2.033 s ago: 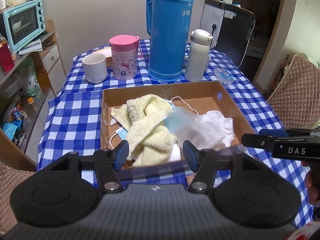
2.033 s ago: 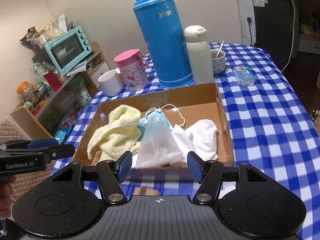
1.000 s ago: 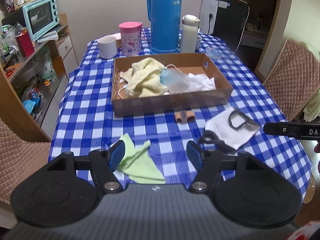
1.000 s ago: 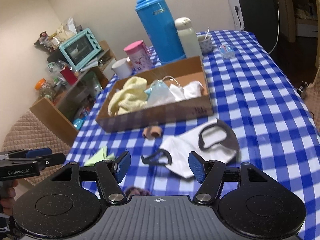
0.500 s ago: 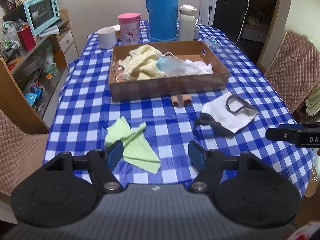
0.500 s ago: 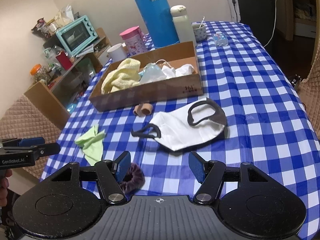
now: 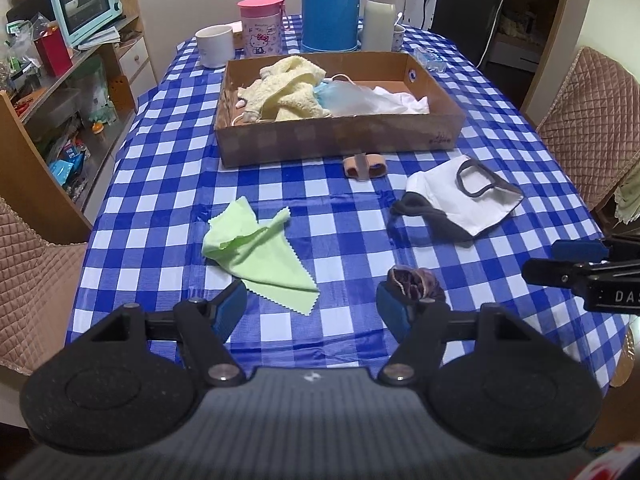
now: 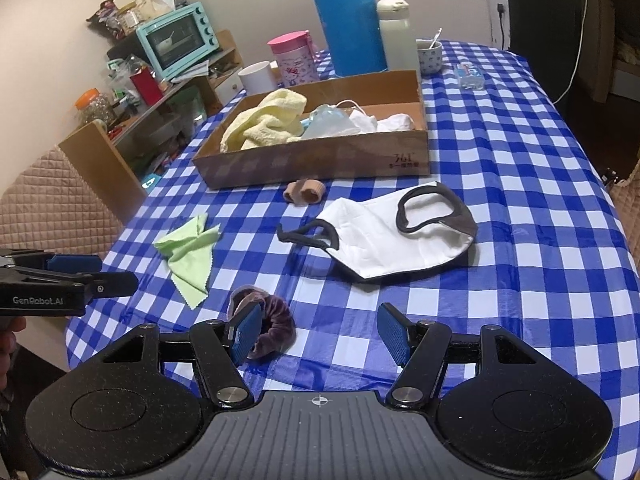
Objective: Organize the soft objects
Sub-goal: 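Move the left gripper to the green cloth while the right moves toward the scrunchie, then grasp the green cloth with the left gripper while the right moves to the beige finger sleeve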
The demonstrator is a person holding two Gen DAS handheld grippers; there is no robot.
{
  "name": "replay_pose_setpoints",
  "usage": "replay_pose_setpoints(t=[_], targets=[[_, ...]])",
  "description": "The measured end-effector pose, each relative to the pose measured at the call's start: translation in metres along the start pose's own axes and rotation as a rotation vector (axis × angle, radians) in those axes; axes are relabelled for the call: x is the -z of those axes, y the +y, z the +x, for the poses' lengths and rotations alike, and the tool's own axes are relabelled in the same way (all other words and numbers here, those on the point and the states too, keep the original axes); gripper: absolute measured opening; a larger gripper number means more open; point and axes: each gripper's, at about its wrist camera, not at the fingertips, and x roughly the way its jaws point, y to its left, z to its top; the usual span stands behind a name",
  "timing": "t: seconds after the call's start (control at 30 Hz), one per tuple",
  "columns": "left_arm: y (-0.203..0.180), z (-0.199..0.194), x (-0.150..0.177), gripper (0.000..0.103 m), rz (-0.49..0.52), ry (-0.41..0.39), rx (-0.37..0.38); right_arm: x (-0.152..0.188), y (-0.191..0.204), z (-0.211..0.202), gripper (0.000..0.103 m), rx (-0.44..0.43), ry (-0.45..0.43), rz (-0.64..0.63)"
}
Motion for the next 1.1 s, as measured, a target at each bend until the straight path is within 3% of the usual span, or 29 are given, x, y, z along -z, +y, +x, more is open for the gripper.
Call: replay_pose_setpoints(t=[0.77, 1.1], targets=[[0.030, 0.058, -0.011, 0.069, 0.081, -0.038, -0.046, -0.017, -0.010, 0.041, 0.064, 0.045, 0.042, 0.034], [0.053, 0.104, -0.026, 0.068, 0.082, -0.010, -0.013, -0.033, -0.015, 0.059, 0.064, 0.064, 0.033, 0.059]])
